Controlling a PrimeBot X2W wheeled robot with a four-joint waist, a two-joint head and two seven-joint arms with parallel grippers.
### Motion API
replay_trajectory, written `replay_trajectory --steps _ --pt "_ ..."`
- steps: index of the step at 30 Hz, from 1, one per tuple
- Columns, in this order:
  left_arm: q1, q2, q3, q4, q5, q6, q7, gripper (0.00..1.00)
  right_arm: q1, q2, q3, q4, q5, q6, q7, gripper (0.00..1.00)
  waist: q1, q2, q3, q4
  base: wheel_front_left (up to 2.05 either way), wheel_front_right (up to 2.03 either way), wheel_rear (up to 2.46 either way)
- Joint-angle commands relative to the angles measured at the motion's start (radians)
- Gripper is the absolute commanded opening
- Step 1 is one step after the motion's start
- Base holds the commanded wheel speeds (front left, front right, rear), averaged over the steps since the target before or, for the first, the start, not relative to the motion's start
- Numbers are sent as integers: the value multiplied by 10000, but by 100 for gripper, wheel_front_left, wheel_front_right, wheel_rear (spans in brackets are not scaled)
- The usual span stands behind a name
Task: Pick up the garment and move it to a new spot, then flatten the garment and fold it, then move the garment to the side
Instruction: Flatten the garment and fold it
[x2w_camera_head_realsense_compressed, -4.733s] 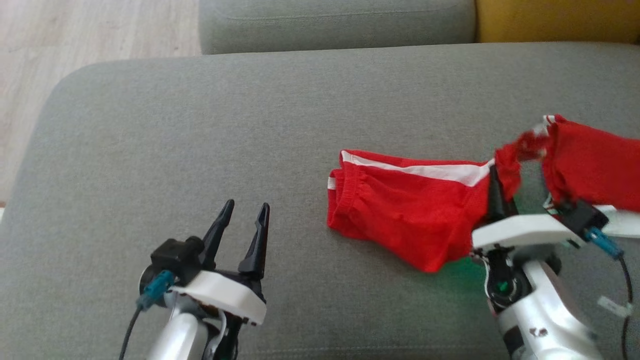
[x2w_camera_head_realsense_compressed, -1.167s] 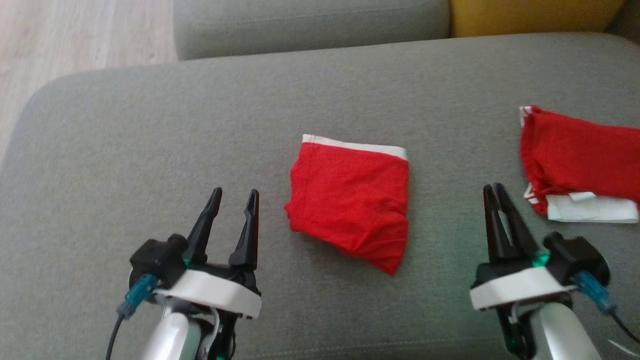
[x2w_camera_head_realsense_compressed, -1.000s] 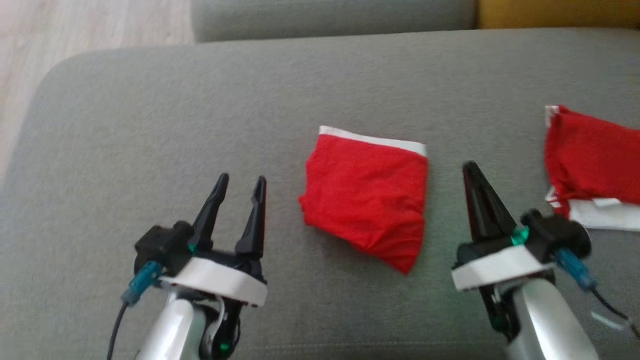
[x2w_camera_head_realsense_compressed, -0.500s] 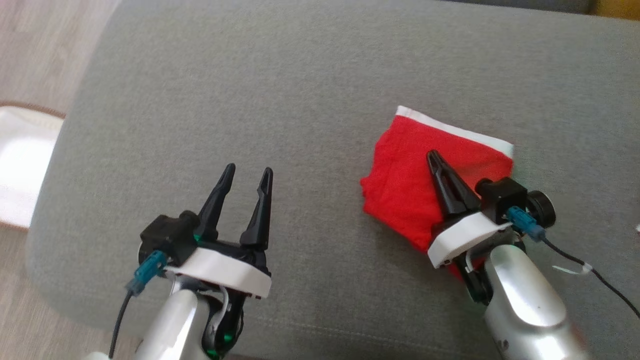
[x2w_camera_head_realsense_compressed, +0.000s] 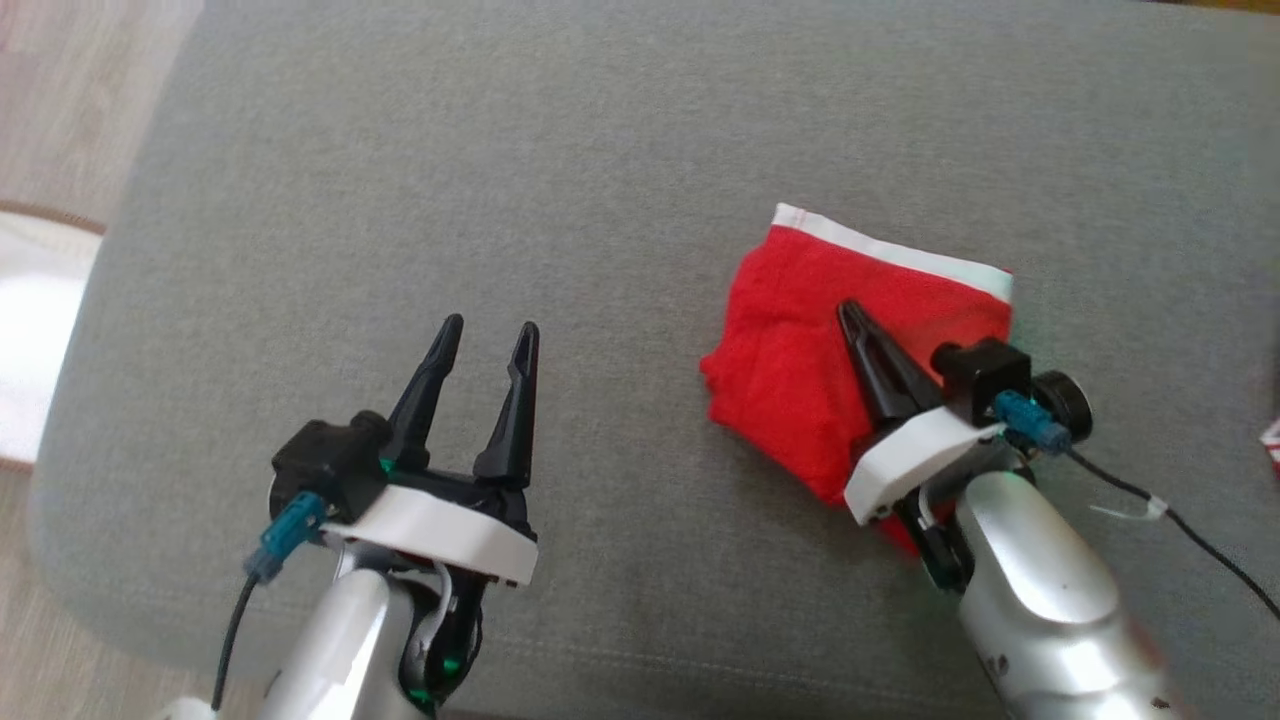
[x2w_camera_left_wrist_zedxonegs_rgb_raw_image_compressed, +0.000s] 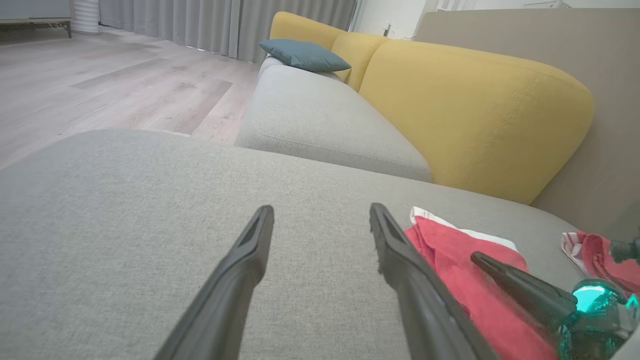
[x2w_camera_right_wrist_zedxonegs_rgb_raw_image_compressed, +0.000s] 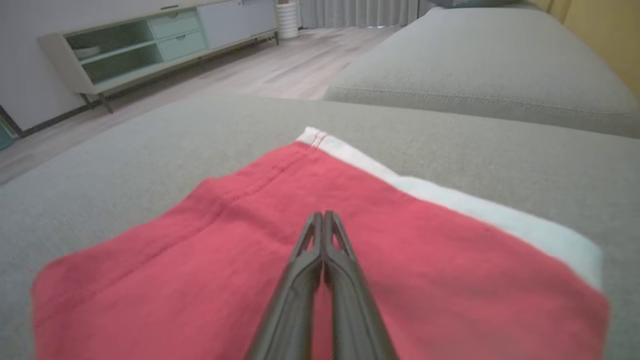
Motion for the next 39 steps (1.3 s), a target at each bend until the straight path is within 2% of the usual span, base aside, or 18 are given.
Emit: replay_trajectory --steps 1,7,13,20,22,23,29,39 --pt "-419 33 371 -360 38 -31 -61 100 -124 55 189 -517 138 71 -109 0 0 0 -165 -219 0 0 0" --pt "-295 33 518 -391 83 -41 -61 100 312 55 -79 -1701 490 71 -109 0 0 0 -634 -882 0 0 0" --pt "-94 33 720 -497 160 -61 -61 100 1284 55 -1174 -3168 357 71 -109 0 0 0 -1177 -1714 0 0 0" --pt "99 33 866 -577 204 -18 -61 100 2300 55 -1821 -4045 387 71 -109 0 0 0 -1503 -2290 0 0 0" --pt "172 33 934 -605 202 23 -61 100 2555 55 -1958 -4299 317 71 -109 83 0 0 -1584 -2465 0 0 0" --pt "213 33 961 -612 202 36 -61 100 2685 55 -2055 -4434 306 71 -109 100 0 0 -1621 -2538 0 0 0" --pt "490 33 1050 -533 136 75 -61 100 3476 55 -2348 -4862 393 71 -109 100 0 0 -1847 -2824 0 0 0" --pt "865 33 1151 -273 314 137 -61 100 4089 55 -2355 -4876 671 71 -109 100 0 0 -2039 -2937 0 0 0"
